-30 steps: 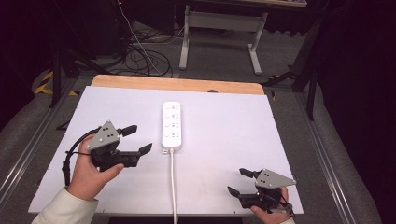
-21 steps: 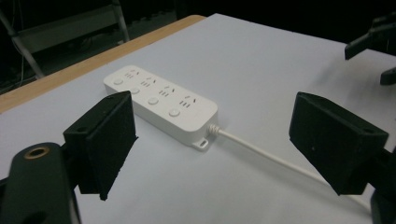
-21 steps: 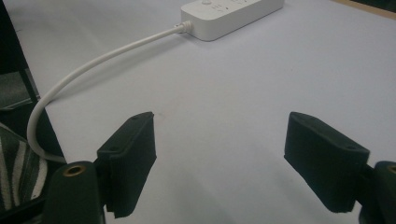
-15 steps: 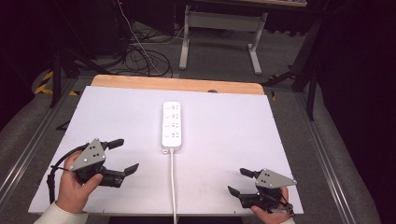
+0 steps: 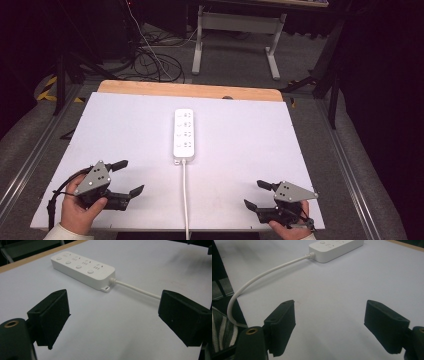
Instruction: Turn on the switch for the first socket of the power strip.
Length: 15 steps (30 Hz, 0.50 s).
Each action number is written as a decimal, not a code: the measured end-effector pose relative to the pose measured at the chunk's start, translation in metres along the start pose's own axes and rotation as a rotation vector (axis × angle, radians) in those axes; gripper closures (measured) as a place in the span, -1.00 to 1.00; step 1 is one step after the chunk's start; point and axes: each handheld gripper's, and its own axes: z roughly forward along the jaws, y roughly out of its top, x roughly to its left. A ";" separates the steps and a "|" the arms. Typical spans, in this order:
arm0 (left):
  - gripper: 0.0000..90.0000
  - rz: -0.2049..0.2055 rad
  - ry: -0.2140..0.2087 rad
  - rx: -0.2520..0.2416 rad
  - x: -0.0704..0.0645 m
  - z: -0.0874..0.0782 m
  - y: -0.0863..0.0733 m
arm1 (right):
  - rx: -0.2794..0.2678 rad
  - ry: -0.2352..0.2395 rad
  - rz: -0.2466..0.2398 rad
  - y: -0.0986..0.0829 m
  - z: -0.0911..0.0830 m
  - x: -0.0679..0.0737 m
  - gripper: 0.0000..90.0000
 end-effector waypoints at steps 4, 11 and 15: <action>-0.76 -0.041 0.003 -0.008 -0.001 0.001 -0.008 | 0.001 0.000 -0.001 0.000 0.000 0.000 -0.44; -0.78 -0.071 0.007 -0.030 0.000 0.002 -0.026 | 0.001 0.002 -0.002 0.000 0.000 0.000 -0.44; -0.78 -0.065 -0.002 -0.018 0.000 0.000 -0.037 | -0.001 0.001 0.001 0.000 0.000 0.000 -0.44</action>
